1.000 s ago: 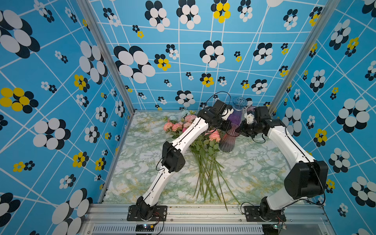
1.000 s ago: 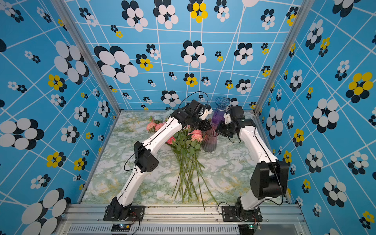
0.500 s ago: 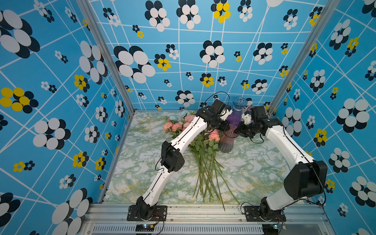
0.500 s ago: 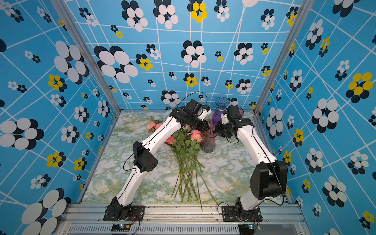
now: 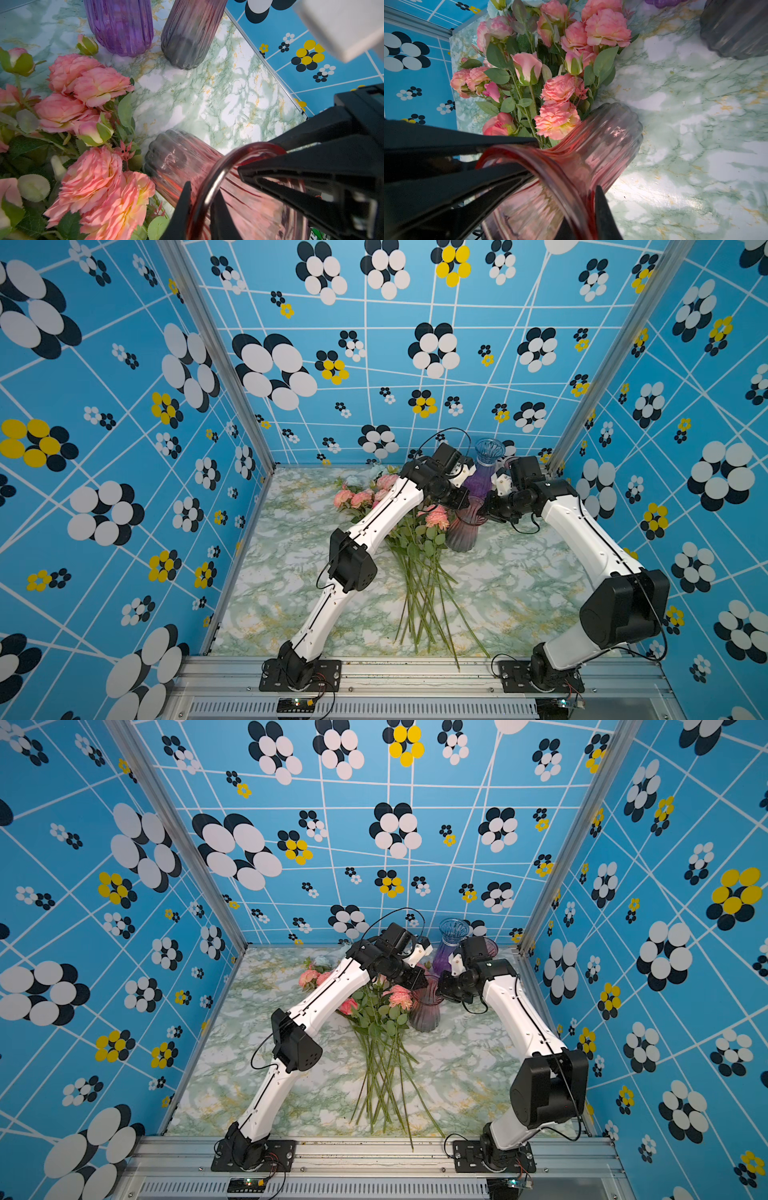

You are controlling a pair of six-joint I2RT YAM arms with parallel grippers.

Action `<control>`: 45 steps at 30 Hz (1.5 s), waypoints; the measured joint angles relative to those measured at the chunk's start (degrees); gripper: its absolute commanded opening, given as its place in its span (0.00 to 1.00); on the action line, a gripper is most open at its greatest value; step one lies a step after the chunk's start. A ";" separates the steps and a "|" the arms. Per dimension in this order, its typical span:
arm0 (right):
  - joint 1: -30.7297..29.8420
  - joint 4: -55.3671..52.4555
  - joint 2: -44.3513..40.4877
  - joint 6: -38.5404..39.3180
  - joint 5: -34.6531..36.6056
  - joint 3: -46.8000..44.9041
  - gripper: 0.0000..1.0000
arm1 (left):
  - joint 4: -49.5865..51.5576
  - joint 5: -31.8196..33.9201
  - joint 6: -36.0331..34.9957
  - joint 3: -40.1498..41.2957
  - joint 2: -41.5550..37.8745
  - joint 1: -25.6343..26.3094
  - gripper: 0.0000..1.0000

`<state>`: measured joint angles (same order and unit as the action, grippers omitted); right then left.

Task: Place the pink flowers into the vase
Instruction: Pick up the vase from the center of the board.

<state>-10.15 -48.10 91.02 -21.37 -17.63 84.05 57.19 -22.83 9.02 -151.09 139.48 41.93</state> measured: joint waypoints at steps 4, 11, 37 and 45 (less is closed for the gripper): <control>0.00 -1.62 -0.02 -0.28 1.16 0.48 0.29 | 0.07 -0.66 -0.09 0.00 0.00 0.00 0.00; 0.50 -5.51 -2.64 0.31 5.86 1.27 0.54 | 0.24 -1.51 0.13 0.00 0.00 -0.24 0.00; 5.70 -6.32 -14.21 1.16 11.74 -3.21 0.99 | 1.36 -5.03 6.69 1.79 -1.88 -1.92 0.00; 5.73 -4.83 -14.14 0.87 10.51 -5.09 0.99 | 2.71 -5.09 7.93 2.23 -6.97 -4.57 0.00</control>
<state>-4.43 -52.93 76.88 -20.49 -7.11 78.96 59.90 -27.92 16.95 -148.86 132.51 37.36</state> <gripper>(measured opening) 0.991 0.127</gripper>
